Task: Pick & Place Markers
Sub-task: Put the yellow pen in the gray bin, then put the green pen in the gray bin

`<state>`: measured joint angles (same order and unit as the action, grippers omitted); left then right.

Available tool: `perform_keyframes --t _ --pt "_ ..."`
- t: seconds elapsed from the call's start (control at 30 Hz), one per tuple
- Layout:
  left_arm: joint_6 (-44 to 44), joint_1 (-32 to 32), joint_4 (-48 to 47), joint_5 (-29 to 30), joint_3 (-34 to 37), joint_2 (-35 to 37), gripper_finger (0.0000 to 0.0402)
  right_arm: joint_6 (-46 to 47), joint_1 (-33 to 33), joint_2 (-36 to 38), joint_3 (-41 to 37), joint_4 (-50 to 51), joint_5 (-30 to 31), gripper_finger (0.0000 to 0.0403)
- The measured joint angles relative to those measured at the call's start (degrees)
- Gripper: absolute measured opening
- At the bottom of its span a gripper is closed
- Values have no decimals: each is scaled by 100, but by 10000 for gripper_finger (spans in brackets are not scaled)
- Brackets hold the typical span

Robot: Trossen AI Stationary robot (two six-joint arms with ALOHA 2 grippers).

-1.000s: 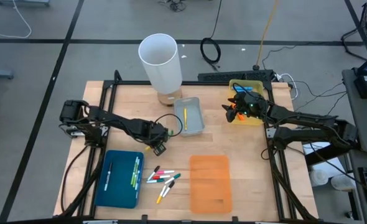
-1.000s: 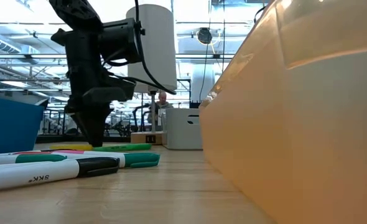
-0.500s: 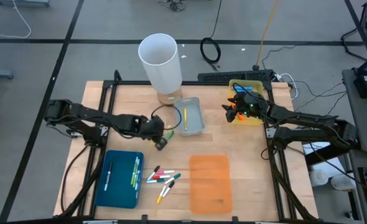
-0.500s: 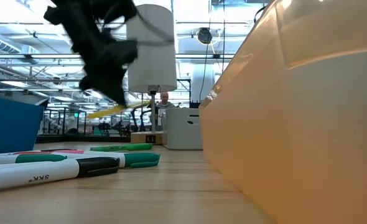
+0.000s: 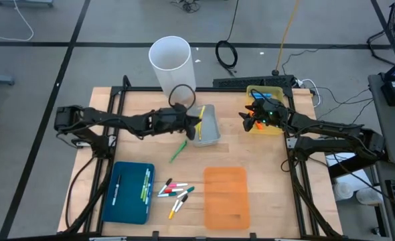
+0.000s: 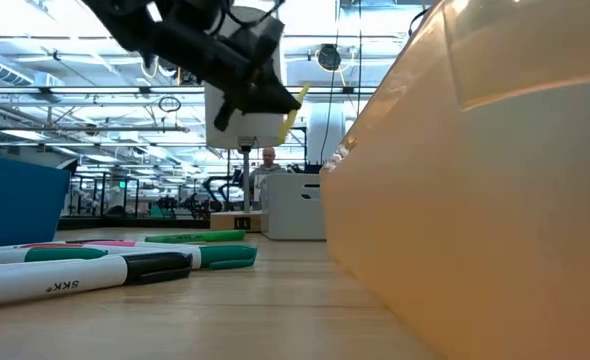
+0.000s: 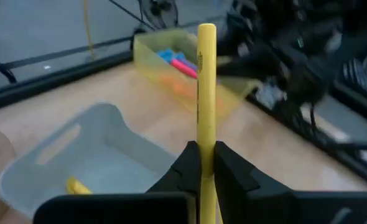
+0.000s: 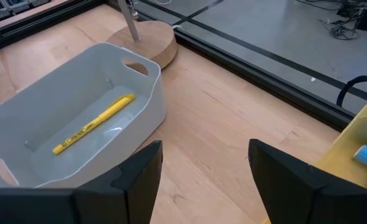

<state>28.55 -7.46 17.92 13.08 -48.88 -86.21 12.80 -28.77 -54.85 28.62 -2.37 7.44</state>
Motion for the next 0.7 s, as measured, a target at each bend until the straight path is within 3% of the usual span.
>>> perform_keyframes --t 0.17,0.43,0.7 --pt "568 -376 132 -264 -2 -399 35 -6 1 -1 0 2 0 226" --pt "776 -678 20 -791 2 -852 34 -20 0 -1 0 2 0 226" --pt "478 -625 233 -877 -3 -844 107 -20 0 -2 0 4 0 226"
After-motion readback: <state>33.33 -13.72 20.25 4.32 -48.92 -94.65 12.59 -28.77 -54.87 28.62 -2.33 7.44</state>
